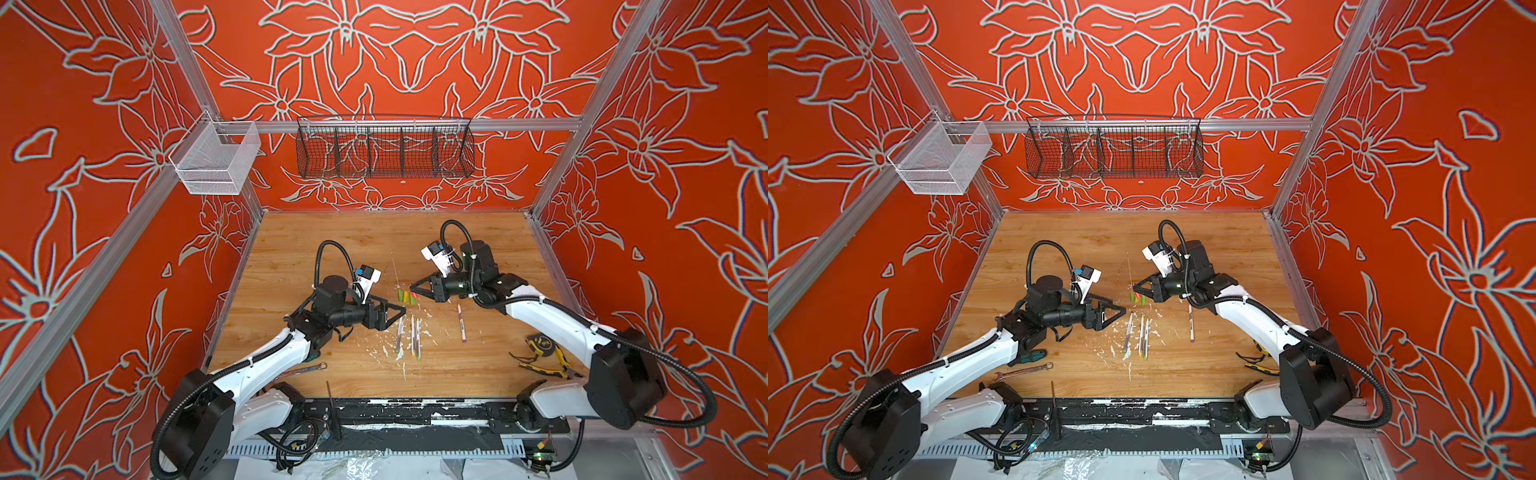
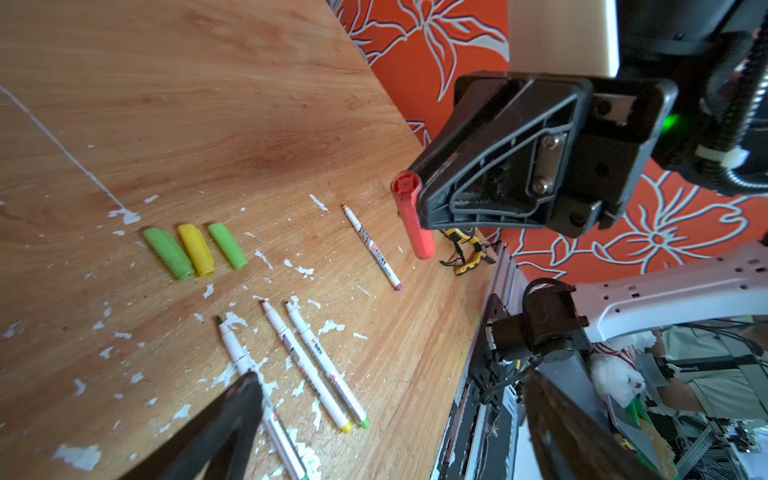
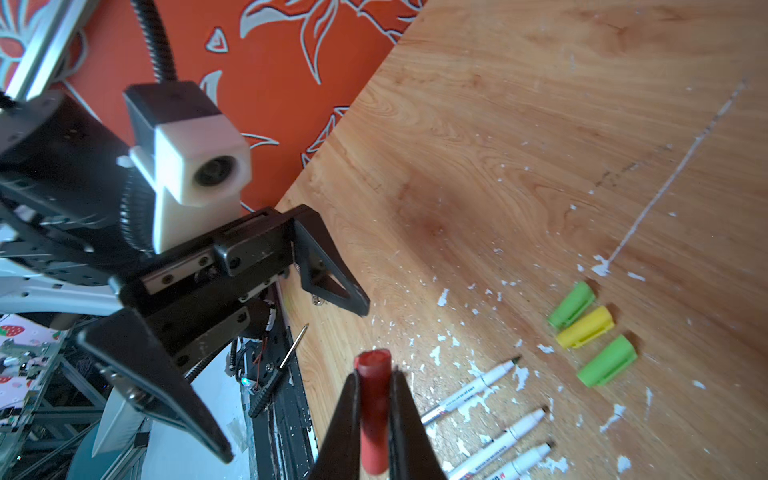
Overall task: Insert the pens into the pen caps
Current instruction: 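Lift the red cap and carry it toward the left gripper, then close the left gripper on the red cap held by the right gripper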
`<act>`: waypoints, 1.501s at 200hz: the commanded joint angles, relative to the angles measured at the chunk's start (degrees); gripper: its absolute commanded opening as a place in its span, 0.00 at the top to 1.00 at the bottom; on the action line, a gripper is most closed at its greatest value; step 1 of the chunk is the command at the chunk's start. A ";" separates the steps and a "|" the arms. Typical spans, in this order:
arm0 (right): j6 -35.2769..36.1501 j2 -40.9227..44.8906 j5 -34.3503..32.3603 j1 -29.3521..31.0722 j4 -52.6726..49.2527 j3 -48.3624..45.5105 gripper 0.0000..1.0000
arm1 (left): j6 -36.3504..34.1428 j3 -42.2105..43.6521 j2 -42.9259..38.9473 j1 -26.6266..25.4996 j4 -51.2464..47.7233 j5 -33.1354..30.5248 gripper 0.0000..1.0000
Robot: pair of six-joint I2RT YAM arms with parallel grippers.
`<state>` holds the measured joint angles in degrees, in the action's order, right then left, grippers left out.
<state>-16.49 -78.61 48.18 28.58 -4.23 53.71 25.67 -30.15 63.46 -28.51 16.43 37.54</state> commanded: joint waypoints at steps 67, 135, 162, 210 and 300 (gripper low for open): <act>-4.16 1.99 6.08 3.78 9.94 -2.25 0.96 | 2.32 1.75 -1.60 -0.23 13.34 6.64 0.33; -3.28 2.62 6.43 5.73 10.21 -1.68 0.96 | 3.01 1.28 -0.48 -0.23 15.41 6.96 0.50; -3.28 2.87 6.32 6.05 10.45 -1.59 0.96 | 2.88 0.97 -0.02 -0.23 15.67 7.53 0.60; -2.93 3.38 6.92 7.06 11.44 -1.68 0.96 | 4.18 0.97 0.87 -0.23 17.38 8.16 0.65; -3.24 4.74 7.63 7.79 13.28 -2.82 0.96 | 4.97 1.42 0.96 -0.23 19.37 7.81 0.83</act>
<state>-20.12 -75.53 53.39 35.73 6.96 51.57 30.41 -28.18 64.25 -28.60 34.33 45.67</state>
